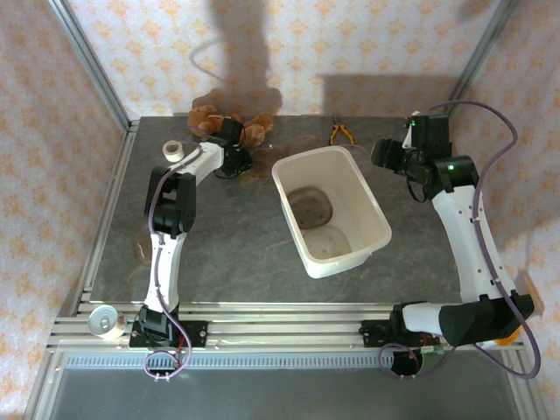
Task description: Place the plates into the plastic bin on the countertop
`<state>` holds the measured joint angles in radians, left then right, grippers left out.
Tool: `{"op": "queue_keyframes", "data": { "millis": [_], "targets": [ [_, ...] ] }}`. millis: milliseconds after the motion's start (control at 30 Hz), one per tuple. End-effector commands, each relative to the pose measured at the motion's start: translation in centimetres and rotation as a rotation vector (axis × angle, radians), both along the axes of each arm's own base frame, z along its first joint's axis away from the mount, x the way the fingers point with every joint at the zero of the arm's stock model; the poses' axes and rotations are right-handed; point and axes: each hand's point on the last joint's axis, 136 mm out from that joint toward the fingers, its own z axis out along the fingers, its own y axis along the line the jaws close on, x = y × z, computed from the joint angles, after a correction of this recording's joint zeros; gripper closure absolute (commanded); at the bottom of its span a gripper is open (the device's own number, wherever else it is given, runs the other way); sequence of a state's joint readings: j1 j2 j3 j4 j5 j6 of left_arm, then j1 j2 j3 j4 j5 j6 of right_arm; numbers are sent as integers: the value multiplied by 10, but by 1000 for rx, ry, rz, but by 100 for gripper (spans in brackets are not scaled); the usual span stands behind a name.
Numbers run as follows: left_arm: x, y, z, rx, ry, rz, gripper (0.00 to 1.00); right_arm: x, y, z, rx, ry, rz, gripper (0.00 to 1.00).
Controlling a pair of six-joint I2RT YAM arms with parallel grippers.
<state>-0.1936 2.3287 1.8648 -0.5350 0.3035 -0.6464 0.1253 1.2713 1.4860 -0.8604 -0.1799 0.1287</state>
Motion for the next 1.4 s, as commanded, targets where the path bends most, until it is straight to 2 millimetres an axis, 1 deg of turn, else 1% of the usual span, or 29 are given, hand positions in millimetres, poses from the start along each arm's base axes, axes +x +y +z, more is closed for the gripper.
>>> {"op": "queue_keyframes", "data": {
  "millis": [0, 133, 233, 367, 467, 600, 767, 900, 1133, 1267, 1367],
  "targets": [
    [-2, 4, -3, 2, 15, -6, 88, -8, -3, 9, 14, -38, -14, 26],
    [-4, 5, -1, 1, 11, -5, 95, -11, -1, 9, 25, -45, -5, 26],
    [-5, 5, 5, 2, -10, -11, 100, -13, 0, 9, 32, -47, 0, 26],
    [-10, 8, 18, 6, -46, -7, 100, -15, 0, 9, 31, -51, 1, 26],
    [-17, 10, 25, 8, -54, -7, 100, -15, 1, 8, 34, -49, 4, 27],
    [-32, 11, 28, 3, -41, -14, 100, -15, 2, 8, 38, -50, 11, 27],
    [-56, 15, 28, 8, -19, -21, 100, -13, 5, 7, 49, -51, 22, 27],
    [-75, 25, 32, 44, -23, -12, 100, -12, 8, 7, 61, -57, 32, 27],
    [-98, 43, 80, 116, -133, 0, 100, -6, 15, 9, 91, -64, 59, 27],
    [-113, 58, 107, 194, -185, -7, 100, 2, 23, 7, 119, -61, 84, 28],
    [-121, 63, 131, 212, -236, -15, 100, 8, 30, 8, 131, -58, 104, 29]
  ]
}}
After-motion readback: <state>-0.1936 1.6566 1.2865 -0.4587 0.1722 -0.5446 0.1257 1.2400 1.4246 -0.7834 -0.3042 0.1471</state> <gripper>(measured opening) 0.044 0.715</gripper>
